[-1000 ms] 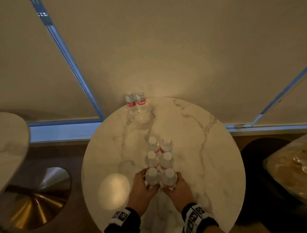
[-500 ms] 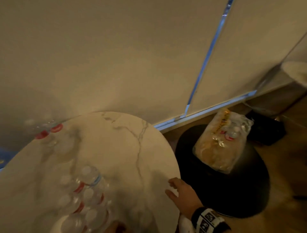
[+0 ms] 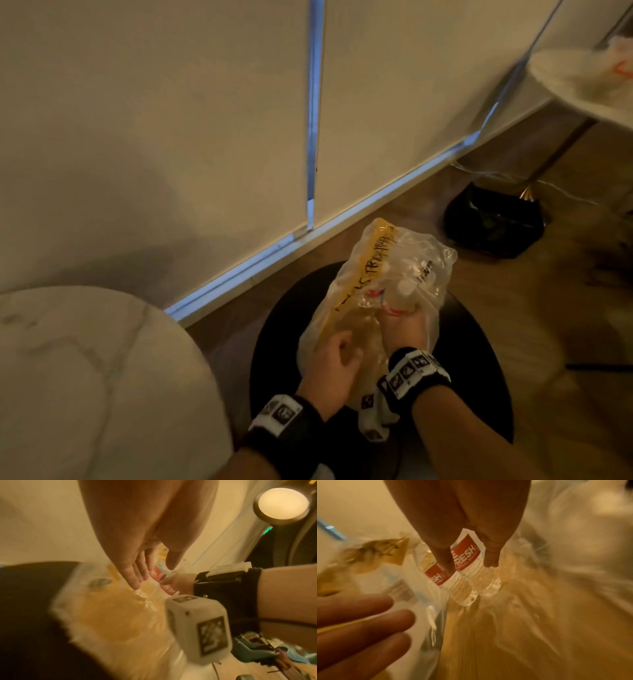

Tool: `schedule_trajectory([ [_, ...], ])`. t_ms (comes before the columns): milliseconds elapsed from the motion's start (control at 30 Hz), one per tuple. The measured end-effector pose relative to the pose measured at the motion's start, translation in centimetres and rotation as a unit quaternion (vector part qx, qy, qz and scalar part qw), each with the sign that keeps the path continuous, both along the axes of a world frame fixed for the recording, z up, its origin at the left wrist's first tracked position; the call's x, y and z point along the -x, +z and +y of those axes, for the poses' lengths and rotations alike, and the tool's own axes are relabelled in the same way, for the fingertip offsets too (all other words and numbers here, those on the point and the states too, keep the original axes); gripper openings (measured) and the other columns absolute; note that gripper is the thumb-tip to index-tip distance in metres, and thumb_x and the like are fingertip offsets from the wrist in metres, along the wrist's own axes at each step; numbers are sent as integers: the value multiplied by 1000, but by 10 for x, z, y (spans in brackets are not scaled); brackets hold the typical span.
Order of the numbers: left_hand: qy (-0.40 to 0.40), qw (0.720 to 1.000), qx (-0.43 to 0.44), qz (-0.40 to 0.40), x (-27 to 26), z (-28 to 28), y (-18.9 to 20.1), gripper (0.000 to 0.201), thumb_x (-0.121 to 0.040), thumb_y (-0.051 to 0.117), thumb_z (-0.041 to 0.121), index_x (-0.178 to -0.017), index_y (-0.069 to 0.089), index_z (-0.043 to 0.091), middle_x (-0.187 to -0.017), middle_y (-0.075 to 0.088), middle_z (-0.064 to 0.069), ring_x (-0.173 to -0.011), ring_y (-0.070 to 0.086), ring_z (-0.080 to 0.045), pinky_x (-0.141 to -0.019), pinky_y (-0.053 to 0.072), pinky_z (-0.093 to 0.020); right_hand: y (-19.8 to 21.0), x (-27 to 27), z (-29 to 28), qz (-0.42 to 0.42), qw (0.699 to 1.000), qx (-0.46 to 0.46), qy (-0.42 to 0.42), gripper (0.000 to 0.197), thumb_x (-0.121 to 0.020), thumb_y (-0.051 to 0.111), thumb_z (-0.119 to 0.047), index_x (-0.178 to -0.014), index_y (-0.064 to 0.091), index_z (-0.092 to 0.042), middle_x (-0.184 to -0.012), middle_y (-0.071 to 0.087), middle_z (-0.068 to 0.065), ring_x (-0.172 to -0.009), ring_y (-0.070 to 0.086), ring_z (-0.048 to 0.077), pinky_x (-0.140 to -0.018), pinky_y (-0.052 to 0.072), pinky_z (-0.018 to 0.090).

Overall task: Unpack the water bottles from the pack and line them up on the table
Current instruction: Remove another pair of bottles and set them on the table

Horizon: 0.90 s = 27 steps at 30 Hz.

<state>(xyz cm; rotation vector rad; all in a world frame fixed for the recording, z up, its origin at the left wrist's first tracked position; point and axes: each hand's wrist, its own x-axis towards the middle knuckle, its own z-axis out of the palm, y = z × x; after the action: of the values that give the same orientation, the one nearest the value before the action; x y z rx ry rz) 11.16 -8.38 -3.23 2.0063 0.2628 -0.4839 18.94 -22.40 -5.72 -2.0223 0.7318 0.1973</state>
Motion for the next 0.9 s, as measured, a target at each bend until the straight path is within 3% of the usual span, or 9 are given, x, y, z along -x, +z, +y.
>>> schedule_trajectory([
  [100, -9, 990, -132, -50, -70, -31, -19, 41, -92, 46, 48, -133, 49, 45, -133, 58, 13, -125, 54, -18, -108, 45, -43, -5, -30, -16, -10, 999, -36, 18, 50, -85, 73, -30, -127, 56, -10, -120, 62, 5, -112, 59, 26, -92, 44, 31],
  [200, -51, 990, -103, -85, -120, -50, -29, 32, -92, 46, 40, -121, 61, 38, -126, 64, 10, -120, 57, -15, -108, 45, -38, -10, -34, -22, -31, 998, -47, 43, 48, -84, 73, -36, -127, 57, -22, -121, 62, 0, -115, 57, 21, -103, 44, 43],
  [300, -100, 990, -72, -64, -145, -52, -32, 34, -88, 55, 46, -118, 64, 35, -127, 64, 7, -119, 56, -18, -109, 43, -41, -20, -24, -29, -17, 998, -53, 40, 50, -80, 76, -37, -125, 56, -28, -122, 62, -1, -115, 56, 20, -102, 45, 42],
  [367, -126, 988, -77, -39, -149, -48, -35, 36, -90, 60, 44, -124, 63, 33, -131, 61, 7, -119, 53, -17, -110, 40, -41, -21, -19, -34, -15, 997, -62, 51, 51, -78, 78, -27, -124, 56, -29, -120, 62, -2, -114, 57, 19, -104, 44, 43],
  [500, -156, 977, -145, -8, -136, -39, -36, 40, -86, 60, 51, -123, 58, 35, -125, 64, 4, -115, 60, -23, -101, 50, -45, -15, -12, -40, -19, 990, -76, 118, 61, -70, 83, -20, -124, 55, -30, -119, 64, -6, -112, 59, 15, -101, 47, 43],
  [567, -140, 978, -151, 23, -125, -32, -30, 55, -83, 68, 37, -134, 50, 23, -132, 61, -3, -120, 59, -27, -102, 50, -45, -2, -4, -43, -5, 983, -97, 154, 61, -69, 85, -16, -118, 52, -32, -119, 64, -6, -111, 60, 14, -96, 49, 36],
  [633, -113, 979, -168, -13, -104, -16, 0, 68, -75, 74, 36, -135, 44, 26, -138, 54, -2, -126, 53, -26, -106, 46, -47, 21, 14, -40, 18, 972, -114, 206, 62, -70, 85, -16, -119, 50, -32, -118, 63, -8, -109, 59, 11, -87, 46, 24],
  [733, -129, 987, -99, 5, -77, -7, 31, 68, -78, 79, 24, -133, 41, 25, -139, 52, -1, -129, 48, -24, -109, 42, -45, 45, 36, -48, 16, 960, -53, 274, 62, -68, 87, -31, -118, 51, -38, -109, 66, -13, -99, 62, 7, -82, 48, 22],
  [900, -57, 997, -13, -42, 9, 50, 76, 69, -71, 84, 39, -126, 41, 37, -126, 63, 5, -112, 63, -16, -96, 53, -45, 110, 86, -10, -1, 921, 1, 390, 59, -67, 86, -39, -110, 47, -44, -95, 61, -19, -84, 58, 4, -74, 43, 17],
])
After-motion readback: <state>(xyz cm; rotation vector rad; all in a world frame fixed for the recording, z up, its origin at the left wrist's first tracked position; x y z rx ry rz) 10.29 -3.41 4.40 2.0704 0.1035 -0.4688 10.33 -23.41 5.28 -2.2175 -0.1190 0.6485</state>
